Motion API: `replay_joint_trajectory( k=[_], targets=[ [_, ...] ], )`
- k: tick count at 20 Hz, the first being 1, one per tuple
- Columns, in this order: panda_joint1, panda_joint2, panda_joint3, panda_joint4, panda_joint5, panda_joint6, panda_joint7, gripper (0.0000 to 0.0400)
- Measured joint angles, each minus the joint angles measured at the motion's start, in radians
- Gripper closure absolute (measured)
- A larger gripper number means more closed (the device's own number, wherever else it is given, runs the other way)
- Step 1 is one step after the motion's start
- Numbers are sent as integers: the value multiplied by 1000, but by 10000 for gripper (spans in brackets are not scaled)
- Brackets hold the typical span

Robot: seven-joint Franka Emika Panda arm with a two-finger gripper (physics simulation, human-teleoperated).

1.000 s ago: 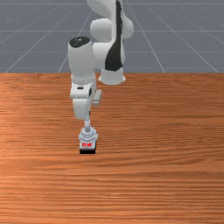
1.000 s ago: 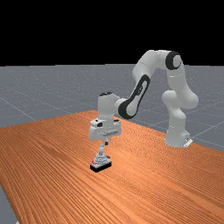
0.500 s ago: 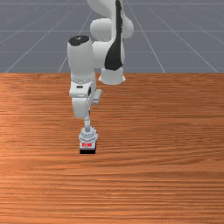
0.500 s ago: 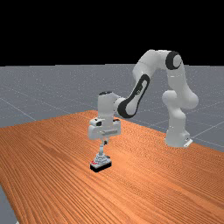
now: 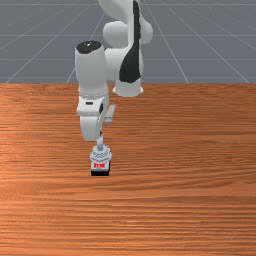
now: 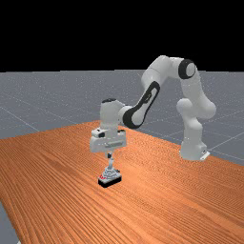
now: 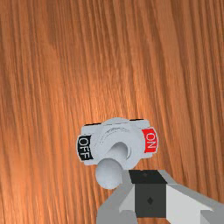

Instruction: Turn on the trigger

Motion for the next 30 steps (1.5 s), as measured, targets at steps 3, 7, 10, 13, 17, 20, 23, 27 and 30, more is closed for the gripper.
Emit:
replay_joint_trajectory(
  k=[3, 7, 10, 13, 17, 20, 23, 27, 30],
  targets=[
    [-3, 1, 5, 1, 11, -3, -2, 400],
    [24, -73, -22, -121, -42, 49, 29, 400],
    [9, -117, -11, -188, -6, 67, 11, 400],
    [1, -126, 2, -201, -12, 70, -57, 400],
    [-19, -100, 18, -191, 40, 103, -57, 400],
    [11, -94, -3, -189, 16, 139, 21, 400],
    [-5, -108, 14, -213, 33, 184, -39, 400],
    [-7, -133, 12, -233, 16, 151, -65, 400],
    [-9, -161, 12, -277, 15, 166, -83, 400]
  ],
)
